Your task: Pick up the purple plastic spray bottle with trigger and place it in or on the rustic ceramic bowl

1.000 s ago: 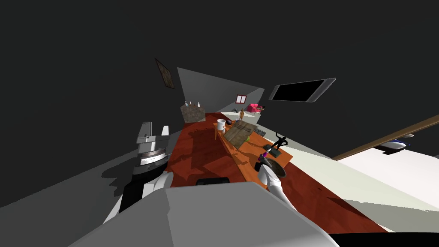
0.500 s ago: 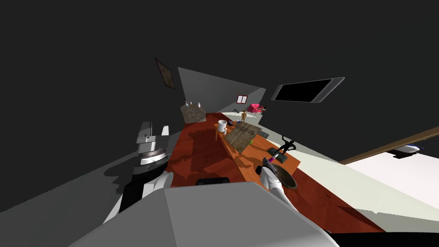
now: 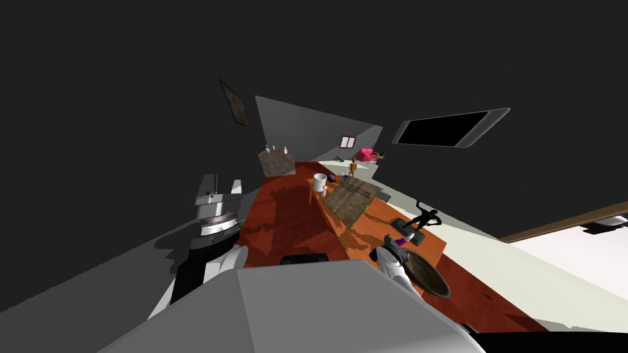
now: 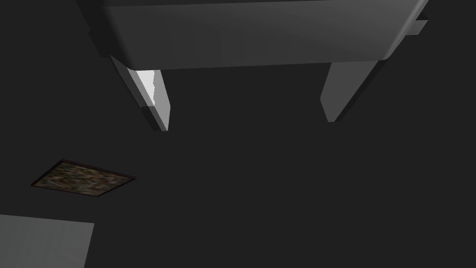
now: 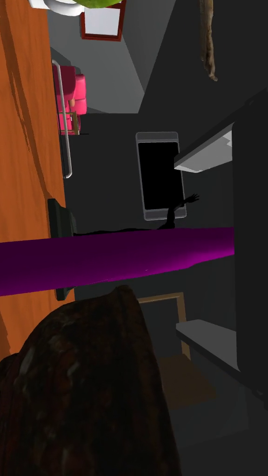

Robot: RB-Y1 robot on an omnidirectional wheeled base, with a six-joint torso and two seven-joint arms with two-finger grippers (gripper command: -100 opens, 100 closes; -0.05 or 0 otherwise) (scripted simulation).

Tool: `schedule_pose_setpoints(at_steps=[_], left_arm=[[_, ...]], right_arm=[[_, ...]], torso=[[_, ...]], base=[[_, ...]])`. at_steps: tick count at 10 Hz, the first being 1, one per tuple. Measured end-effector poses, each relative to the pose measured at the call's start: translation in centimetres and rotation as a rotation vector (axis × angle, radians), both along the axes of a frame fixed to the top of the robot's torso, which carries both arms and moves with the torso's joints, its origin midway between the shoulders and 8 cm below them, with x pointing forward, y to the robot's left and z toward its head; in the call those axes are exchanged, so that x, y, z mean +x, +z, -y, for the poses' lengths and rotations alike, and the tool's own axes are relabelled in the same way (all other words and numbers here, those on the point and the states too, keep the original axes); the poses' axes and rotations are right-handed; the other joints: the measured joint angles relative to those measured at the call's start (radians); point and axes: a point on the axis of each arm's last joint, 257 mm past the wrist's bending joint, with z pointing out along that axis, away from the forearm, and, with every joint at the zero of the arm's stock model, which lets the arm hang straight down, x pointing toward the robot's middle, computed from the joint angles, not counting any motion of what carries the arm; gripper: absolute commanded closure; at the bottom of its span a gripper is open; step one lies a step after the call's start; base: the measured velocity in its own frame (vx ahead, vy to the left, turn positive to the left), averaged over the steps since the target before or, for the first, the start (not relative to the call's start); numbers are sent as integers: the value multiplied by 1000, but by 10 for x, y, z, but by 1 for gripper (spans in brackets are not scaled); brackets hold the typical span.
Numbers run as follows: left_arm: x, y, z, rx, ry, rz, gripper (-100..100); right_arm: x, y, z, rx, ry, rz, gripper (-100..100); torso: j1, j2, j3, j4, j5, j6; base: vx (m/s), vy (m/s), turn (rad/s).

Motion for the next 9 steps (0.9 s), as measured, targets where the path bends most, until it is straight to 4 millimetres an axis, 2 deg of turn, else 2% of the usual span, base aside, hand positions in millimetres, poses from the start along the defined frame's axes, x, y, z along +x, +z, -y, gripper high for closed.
schedule_pose_setpoints(at_steps=[2,3,4,5,6,8,9], left_arm=[[0,0,0,0,0,0,0],[0,0,0,0,0,0,0],[0,0,0,0,0,0,0],[0,0,0,0,0,0,0],[0,0,0,0,0,0,0],[0,0,0,0,0,0,0],[0,0,0,0,0,0,0]], right_arm=[[-31,3,12,-59,-15,-64,-100],[-38,3,15,-76,-18,-80,-100],[-39,3,15,-77,-20,-80,0],[-39,3,15,-77,-19,-80,-100],[-24,-4,0,-80,34,-94,-100],[-20,-6,-10,-78,68,-104,-100],[-16,-15,-27,-79,120,-124,-100]], torso=[[1,1,1,0,0,0],[1,3,2,1,0,0],[1,6,3,1,0,0],[0,8,5,2,0,0],[-4,5,3,1,-1,1],[-4,5,3,1,-1,0],[-6,4,2,1,-2,1]], base=[[98,23,12],[27,11,-1],[7,2,1],[81,-78,-361],[105,-97,-393],[82,-77,-249],[104,-87,-469]])
